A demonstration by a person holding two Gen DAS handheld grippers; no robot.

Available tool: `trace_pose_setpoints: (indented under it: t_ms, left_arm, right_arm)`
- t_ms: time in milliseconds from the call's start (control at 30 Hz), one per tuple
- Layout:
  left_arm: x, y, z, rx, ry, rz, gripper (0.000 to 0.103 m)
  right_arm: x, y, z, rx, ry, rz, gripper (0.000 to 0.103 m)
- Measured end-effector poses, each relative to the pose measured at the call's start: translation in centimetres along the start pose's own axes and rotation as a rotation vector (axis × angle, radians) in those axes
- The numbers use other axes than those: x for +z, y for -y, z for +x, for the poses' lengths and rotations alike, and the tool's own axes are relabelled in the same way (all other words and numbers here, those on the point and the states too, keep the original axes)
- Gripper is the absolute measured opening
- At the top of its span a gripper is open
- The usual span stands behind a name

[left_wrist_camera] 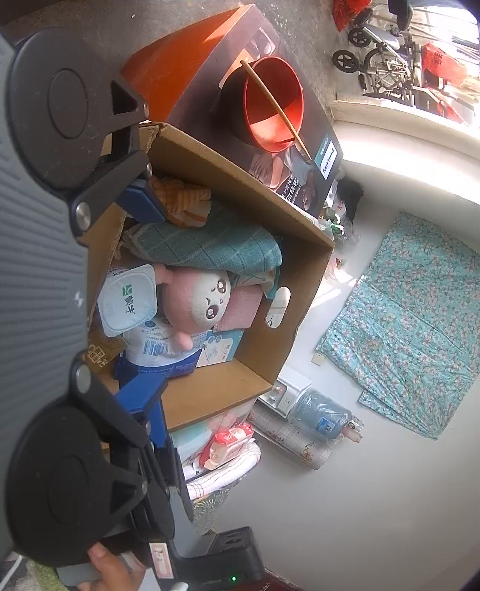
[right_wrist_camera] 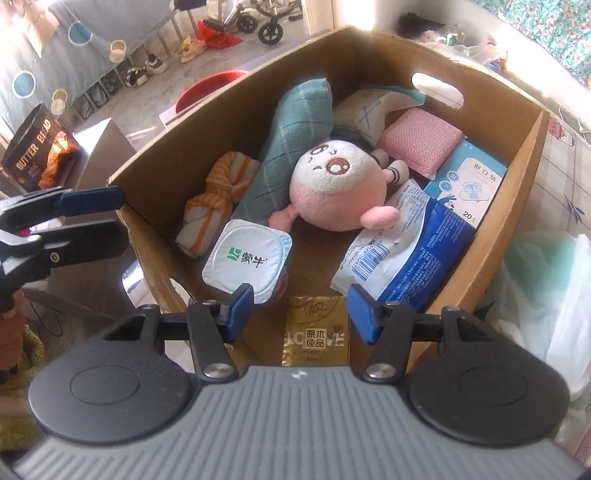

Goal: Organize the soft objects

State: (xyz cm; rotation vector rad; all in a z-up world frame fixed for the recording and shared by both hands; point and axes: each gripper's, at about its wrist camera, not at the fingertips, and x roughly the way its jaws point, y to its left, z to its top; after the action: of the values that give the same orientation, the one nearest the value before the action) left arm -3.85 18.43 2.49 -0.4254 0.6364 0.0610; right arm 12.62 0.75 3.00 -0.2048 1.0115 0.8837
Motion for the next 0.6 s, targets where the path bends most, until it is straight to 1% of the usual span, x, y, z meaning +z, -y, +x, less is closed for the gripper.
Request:
trace_pose_setpoints:
  t_ms: [33,67,100,133,200,233,300,333,400,467,600]
  left_arm:
    - [0.0,0.3,-0.2,0.017,0.007,0.010,0.096]
    - [0.0,0.8,-0.4,0.041,0.018,0.029,0.100]
    - [-0.1,1.5,-0.8,0.072,0.031,0.062,0.103]
    - [-0.1,2.2,-1.1,0.093,0.044,0.093,0.103]
    - [-0.4,3.7,-1.6,0.132,0.070,0.155,0.103]
    - [-0.6,4.4,-1.8,0.151,0.079,0.175,0.103]
    - [-1.0,5.8,-1.9,0.193,0.088,0.218,0.103]
    - [-1.3,6.3,-1.9,0.207,0.093,0.234,0.103]
    - [-2.0,7.3,-1.8,0.237,0.094,0.251,0.103]
    - [-2.5,8.2,-1.5,0.267,0.063,0.250,0.103]
    - [-3.0,8.6,0.1,0.245,-0.066,0.239,0.103]
  right_arm:
    - [-0.5,0.3,-1.1,-0.004,0.051,0.031,0.065]
    - [-1.1,0.5,-2.2,-0.016,0.103,0.058,0.071]
    - [-2.0,0.6,-3.5,-0.042,0.168,0.082,0.077]
    - [-2.9,0.6,-4.5,-0.073,0.220,0.098,0.080]
    - [-4.8,0.5,-6.4,-0.130,0.307,0.128,0.089]
    - [-5.8,0.4,-7.1,-0.150,0.338,0.150,0.091]
    - [-8.0,0.3,-8.4,-0.176,0.396,0.201,0.102]
    - [-9.0,0.3,-9.0,-0.191,0.420,0.225,0.102]
    - [-10.7,0.1,-9.7,-0.225,0.440,0.273,0.102]
    - [-12.0,0.1,-9.8,-0.244,0.430,0.315,0.102]
    - [-13.6,0.1,-9.0,-0.274,0.375,0.377,0.102]
